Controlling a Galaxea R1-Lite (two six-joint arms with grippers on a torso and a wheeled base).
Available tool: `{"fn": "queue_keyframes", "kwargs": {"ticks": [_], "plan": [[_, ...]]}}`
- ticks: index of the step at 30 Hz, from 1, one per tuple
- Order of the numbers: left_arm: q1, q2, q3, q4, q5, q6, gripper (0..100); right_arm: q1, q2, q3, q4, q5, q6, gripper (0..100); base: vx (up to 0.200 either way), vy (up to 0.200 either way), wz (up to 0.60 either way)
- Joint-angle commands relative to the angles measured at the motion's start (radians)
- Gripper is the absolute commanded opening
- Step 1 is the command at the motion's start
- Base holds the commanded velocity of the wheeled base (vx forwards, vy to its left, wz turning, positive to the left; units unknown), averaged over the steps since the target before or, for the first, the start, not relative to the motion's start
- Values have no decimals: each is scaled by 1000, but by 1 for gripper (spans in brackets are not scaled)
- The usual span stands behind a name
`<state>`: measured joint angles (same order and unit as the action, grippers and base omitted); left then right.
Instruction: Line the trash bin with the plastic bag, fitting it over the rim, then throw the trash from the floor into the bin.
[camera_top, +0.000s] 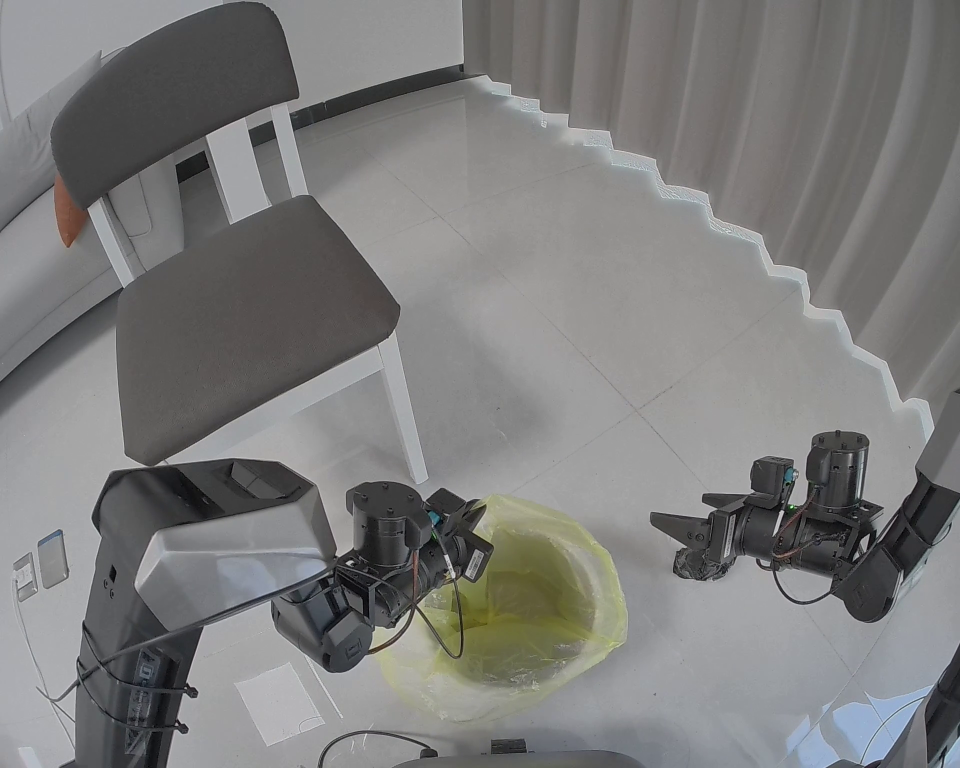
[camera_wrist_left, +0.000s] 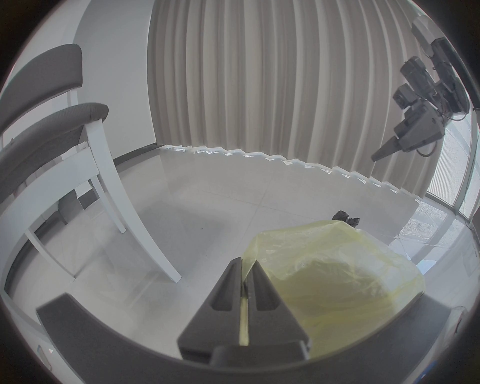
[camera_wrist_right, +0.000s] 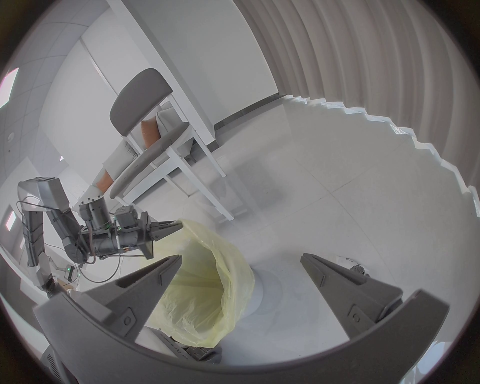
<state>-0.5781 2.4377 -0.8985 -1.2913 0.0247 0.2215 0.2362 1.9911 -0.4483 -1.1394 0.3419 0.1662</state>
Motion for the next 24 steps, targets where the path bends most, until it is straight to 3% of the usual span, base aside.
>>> {"fn": "queue_keyframes", "kwargs": {"ticks": [1,24], "plan": [[24,40,-79,29,0,-2,0,-9,6,0,-2,14,-1,100,0,0,0],[73,121,-266,119,3,-10,0,-15,29,2,-3,35,-2,100,0,0,0]]}}
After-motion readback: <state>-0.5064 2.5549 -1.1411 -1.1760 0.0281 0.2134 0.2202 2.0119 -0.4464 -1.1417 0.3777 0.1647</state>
